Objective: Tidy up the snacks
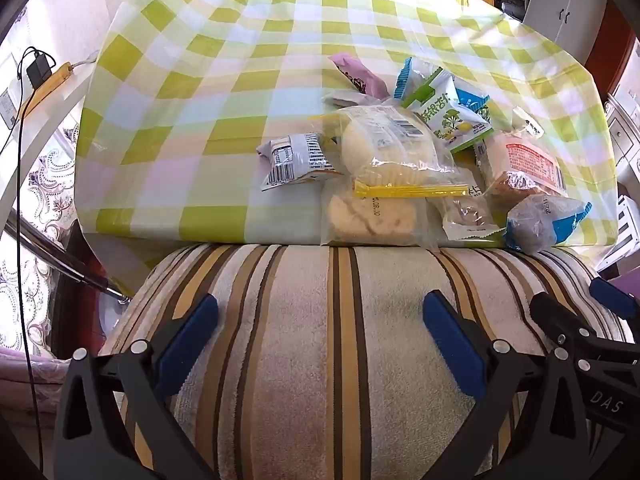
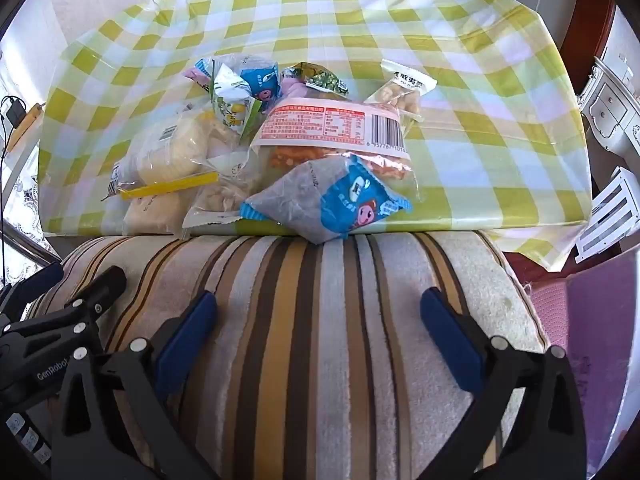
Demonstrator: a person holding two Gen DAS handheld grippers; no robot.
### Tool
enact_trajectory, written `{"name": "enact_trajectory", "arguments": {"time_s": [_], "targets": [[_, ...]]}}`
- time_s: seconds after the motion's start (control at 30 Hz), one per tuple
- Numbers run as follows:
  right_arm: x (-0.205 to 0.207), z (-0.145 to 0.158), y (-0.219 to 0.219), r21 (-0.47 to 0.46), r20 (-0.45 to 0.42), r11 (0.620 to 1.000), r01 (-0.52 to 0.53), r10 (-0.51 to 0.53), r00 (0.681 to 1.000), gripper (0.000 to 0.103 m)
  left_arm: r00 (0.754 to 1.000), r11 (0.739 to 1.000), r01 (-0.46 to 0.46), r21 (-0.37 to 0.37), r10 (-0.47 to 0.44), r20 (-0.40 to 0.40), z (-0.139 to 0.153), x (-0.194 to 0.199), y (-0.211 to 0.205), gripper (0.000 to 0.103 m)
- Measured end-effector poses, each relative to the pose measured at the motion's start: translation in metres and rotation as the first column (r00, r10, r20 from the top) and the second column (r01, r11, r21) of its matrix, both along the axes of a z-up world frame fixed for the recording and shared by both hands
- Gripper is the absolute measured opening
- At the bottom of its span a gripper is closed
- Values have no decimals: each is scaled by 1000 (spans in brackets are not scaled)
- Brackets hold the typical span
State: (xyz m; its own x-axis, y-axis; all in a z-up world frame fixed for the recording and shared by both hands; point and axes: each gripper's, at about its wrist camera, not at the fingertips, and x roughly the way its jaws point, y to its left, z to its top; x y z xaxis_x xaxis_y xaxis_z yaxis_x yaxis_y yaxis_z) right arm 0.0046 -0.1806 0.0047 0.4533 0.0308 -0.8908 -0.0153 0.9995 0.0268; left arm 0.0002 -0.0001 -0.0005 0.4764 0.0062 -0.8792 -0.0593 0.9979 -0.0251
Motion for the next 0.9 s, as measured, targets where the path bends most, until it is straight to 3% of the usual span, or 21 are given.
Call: {"name": "enact_trajectory", "arguments": {"time_s": [0.9], "targets": [[0, 0, -1, 5, -2, 1000, 0, 0, 1000, 102, 1000, 1000, -4, 2, 4, 5, -4, 0, 4, 99]]}}
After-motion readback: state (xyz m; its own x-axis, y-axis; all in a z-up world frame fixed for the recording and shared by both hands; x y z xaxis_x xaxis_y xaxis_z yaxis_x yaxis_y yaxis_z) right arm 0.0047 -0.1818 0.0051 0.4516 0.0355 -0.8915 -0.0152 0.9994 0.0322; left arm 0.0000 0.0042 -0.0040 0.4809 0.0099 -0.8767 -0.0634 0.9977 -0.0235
